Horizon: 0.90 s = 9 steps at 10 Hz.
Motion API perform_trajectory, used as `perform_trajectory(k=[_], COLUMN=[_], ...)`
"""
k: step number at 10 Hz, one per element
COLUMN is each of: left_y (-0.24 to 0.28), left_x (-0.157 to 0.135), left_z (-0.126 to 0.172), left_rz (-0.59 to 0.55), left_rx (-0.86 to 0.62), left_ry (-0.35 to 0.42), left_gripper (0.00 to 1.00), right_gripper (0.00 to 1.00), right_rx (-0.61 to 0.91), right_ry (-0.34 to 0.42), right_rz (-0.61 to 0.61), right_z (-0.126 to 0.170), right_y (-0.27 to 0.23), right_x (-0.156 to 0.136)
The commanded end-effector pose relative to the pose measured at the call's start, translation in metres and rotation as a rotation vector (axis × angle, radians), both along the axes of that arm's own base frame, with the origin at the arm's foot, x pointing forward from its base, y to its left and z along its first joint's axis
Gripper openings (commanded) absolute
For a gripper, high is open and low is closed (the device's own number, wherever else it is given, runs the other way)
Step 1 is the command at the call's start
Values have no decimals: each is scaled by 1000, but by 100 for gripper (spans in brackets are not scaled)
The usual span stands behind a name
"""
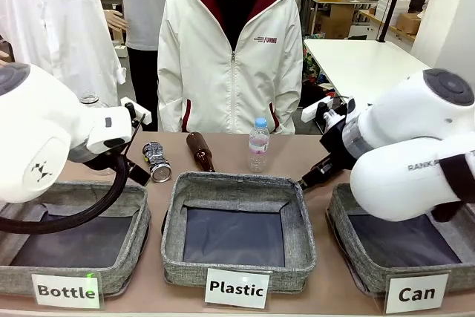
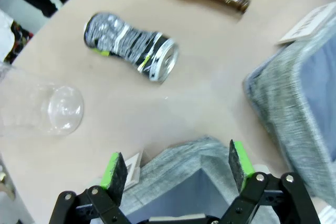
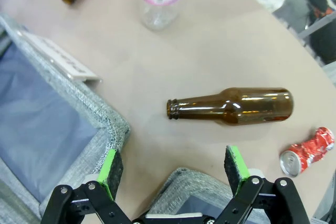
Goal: Sort the can waste into the basket.
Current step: Pick up the can waste from the table and place it in the right Fabric basket.
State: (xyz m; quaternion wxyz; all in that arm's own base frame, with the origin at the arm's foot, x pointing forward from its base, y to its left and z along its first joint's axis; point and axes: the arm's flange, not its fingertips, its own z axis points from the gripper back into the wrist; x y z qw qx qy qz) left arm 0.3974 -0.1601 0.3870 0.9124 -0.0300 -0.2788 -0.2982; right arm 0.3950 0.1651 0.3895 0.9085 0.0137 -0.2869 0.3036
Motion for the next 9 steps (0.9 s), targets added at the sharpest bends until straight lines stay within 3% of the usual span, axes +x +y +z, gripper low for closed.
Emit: perform_trajectory(k=[1,2,4,6,8,9], left_y=[14,17,48,125,214,257], left_x=[-31,-43,-74,-90,-90,-85], left_z=[56,81,113,134,127,112], left_rz=[7,100,-53,-209,-131,-83], left_rx=[-161,-232,-356,-554,-832,-987], left_ry=[38,114,274,367,356,360], left_gripper=[100,100,100,100,100,100], right_gripper=[100,100,100,100,100,100], right_rx=[113,177,359,600,823,940], right_ry=[15,153,299,339,359,354], right_rz=[-88,-151,-156,-164,-155,-206], right_z=[62,87,120,135,118,99], right_y=[-4,-10,-48,-120,-186,-216], right_x=[-28,-37,-65,-101,-132,-142])
